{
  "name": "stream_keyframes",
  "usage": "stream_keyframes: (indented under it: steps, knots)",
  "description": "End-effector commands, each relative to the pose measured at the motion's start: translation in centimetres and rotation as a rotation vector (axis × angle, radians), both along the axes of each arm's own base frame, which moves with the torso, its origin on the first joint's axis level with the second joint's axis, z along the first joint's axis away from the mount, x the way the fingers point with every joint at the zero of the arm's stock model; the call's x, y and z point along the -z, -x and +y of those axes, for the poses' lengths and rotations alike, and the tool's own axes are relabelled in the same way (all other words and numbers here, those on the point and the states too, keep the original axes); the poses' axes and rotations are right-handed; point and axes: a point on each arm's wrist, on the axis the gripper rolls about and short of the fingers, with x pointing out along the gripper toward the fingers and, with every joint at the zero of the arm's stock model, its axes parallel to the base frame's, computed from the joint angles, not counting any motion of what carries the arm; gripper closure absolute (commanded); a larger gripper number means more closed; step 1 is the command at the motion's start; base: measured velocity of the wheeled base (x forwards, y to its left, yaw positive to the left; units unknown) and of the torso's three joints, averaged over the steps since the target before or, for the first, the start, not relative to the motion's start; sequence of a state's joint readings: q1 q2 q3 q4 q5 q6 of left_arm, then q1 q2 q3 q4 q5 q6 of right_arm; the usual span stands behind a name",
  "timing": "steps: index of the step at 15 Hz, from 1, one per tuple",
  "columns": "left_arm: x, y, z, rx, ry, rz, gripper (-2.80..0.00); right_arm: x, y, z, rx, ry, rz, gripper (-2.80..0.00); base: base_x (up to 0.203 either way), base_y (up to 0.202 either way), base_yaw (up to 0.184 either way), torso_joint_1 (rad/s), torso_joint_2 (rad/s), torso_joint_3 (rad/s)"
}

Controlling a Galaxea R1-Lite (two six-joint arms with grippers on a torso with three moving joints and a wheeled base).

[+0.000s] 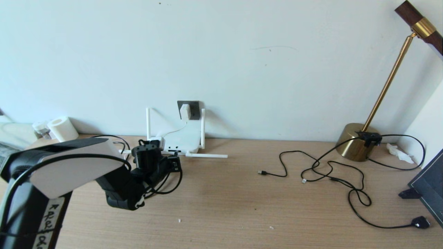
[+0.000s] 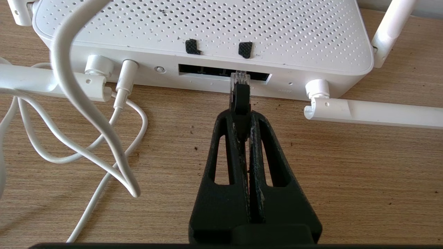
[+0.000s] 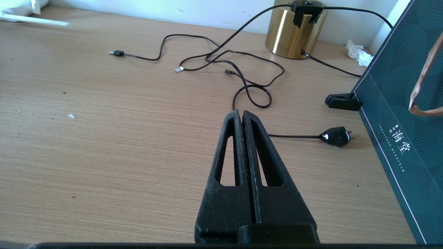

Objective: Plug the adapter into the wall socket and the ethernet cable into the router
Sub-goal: Align cable and router interface

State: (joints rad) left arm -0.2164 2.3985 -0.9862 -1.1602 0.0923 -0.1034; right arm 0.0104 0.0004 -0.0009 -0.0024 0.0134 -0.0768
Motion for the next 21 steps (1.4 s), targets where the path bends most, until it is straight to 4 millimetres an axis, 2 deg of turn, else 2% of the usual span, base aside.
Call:
stream_keyframes:
  steps: [1,21]
  knots:
    - [-0.18,0.0,-0.06,0.0,0.003,-0.009,0.0,0.02,0.0,0.0,-0.001,0.001,0.0,0.0,0.0,0.0,0.0,0.0,0.0,0.0]
    - [-0.68,0.83,-0.2,0.01,-0.011,-0.01,0.0,0.01,0.0,0.0,-0.001,0.001,0.0,0.0,0.0,0.0,0.0,0.0,0.0,0.0]
